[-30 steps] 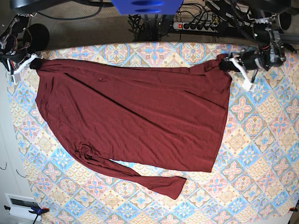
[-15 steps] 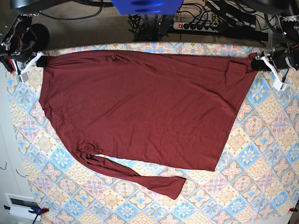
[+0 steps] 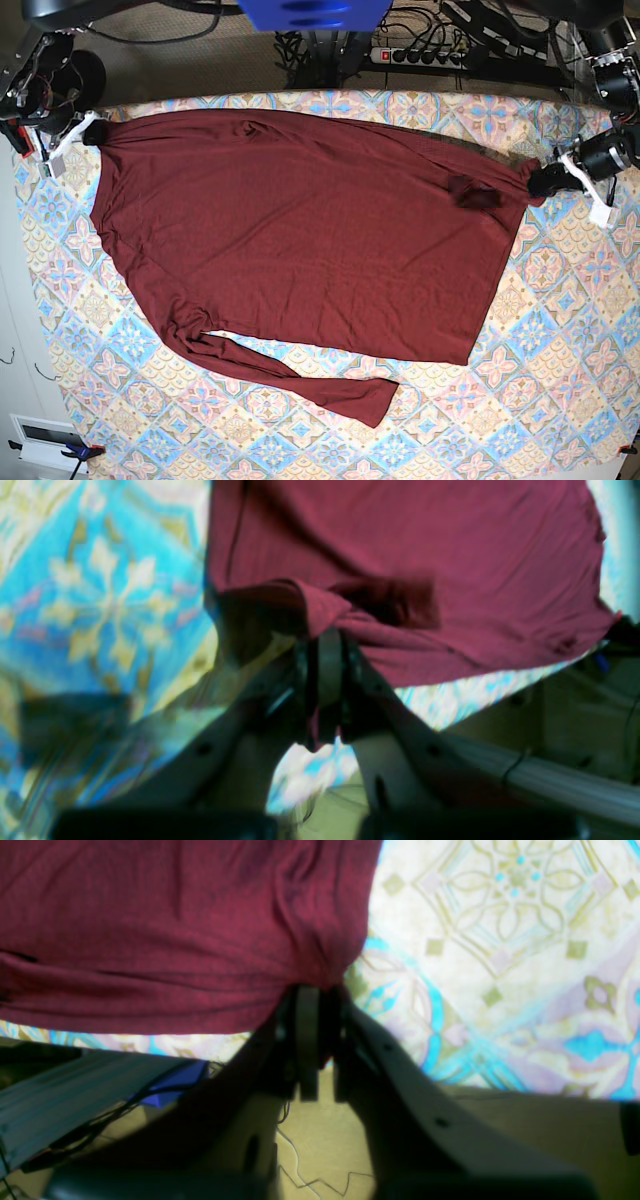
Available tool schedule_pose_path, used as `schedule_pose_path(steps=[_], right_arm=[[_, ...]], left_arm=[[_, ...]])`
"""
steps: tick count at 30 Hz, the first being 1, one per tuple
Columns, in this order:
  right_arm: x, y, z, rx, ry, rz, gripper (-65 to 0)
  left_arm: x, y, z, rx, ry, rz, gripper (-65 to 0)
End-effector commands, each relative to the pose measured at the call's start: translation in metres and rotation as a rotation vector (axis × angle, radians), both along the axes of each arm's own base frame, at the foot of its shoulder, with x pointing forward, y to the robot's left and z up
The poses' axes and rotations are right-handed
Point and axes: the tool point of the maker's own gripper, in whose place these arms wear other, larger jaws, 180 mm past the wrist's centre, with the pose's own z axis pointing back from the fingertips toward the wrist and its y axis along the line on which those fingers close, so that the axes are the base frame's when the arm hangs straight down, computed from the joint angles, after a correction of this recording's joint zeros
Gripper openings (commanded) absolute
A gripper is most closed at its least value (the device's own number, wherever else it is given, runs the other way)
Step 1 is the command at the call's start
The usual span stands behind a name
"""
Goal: Layout the t-shirt on the table in an organized manner, then fold the t-shirt properly
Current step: 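Hold both shoulders and drag the shirt toward the hem, then release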
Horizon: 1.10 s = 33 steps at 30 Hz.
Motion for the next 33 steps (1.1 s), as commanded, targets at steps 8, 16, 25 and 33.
schedule_pose_path(steps=[8, 16, 25, 33], right_arm=[[0.042, -0.009, 0.028, -0.022, -0.131, 0.003, -64.1], [0.062, -0.009, 0.036, -0.011, -0.177, -0.007, -64.1], [0.065, -0.011, 0.025, 0.036, -0.159, -0.042, -64.1], [0.057, -0.022, 0.016, -0.033, -0.097, -0.044, -63.9]], left_arm=[[0.056, 0.004, 0.051, -0.085, -0.233, 0.113, -65.0], [0.093, 0.01, 0.048, -0.191, -0.23, 0.197, -65.0], [0.123, 0.018, 0.023, -0.286, -0.21, 0.32, -65.0], [0.128, -0.003, -0.011, -0.2, -0.119, 0.317, -65.0]])
